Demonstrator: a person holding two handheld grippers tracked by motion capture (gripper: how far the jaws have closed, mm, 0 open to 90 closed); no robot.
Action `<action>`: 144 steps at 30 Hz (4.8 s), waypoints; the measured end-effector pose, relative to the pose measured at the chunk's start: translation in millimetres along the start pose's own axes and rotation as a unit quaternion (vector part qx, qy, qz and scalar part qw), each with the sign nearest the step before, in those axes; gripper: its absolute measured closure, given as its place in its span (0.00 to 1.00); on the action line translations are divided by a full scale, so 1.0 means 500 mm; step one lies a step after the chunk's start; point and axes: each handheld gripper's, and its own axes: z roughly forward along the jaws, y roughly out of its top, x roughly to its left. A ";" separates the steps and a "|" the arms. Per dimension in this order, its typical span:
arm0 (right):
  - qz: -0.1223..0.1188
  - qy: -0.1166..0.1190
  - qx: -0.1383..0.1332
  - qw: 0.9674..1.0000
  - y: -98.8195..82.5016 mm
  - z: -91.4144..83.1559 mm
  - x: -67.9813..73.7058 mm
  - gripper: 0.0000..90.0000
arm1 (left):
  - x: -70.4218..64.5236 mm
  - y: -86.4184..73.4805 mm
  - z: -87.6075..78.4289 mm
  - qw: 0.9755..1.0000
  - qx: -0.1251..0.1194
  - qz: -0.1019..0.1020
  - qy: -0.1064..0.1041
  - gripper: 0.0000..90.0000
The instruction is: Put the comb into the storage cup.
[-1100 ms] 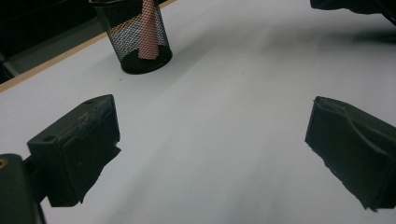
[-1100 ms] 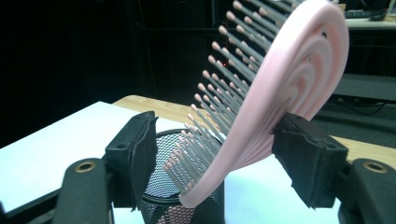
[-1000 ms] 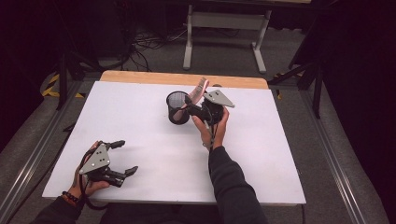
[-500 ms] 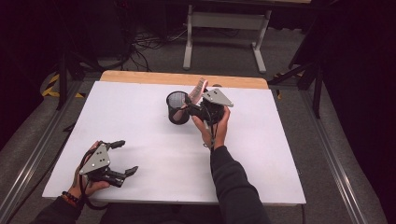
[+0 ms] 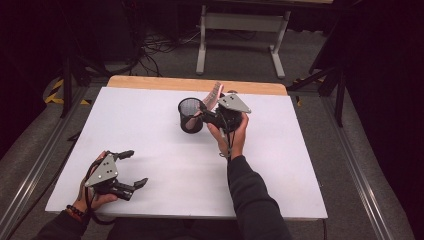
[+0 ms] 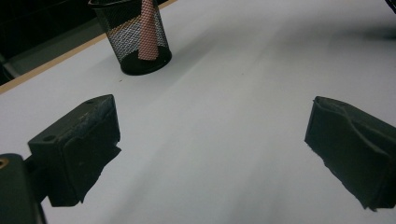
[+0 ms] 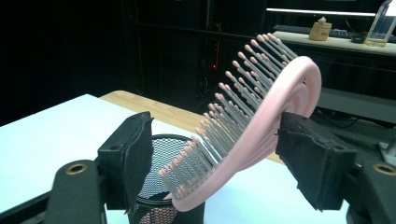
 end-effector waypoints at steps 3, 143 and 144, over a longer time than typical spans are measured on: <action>-0.005 -0.002 -0.002 1.000 0.004 -0.004 -0.001 0.31 | 0.000 0.000 0.000 1.000 -0.001 -0.001 0.000 0.04; -0.104 0.012 -0.048 0.993 -0.001 -0.145 0.031 0.07 | -0.003 0.000 0.003 1.000 0.002 0.002 -0.003 0.04; -0.104 0.013 -0.049 0.993 -0.003 -0.146 0.031 0.07 | -0.002 0.000 0.003 1.000 0.002 0.002 -0.003 0.04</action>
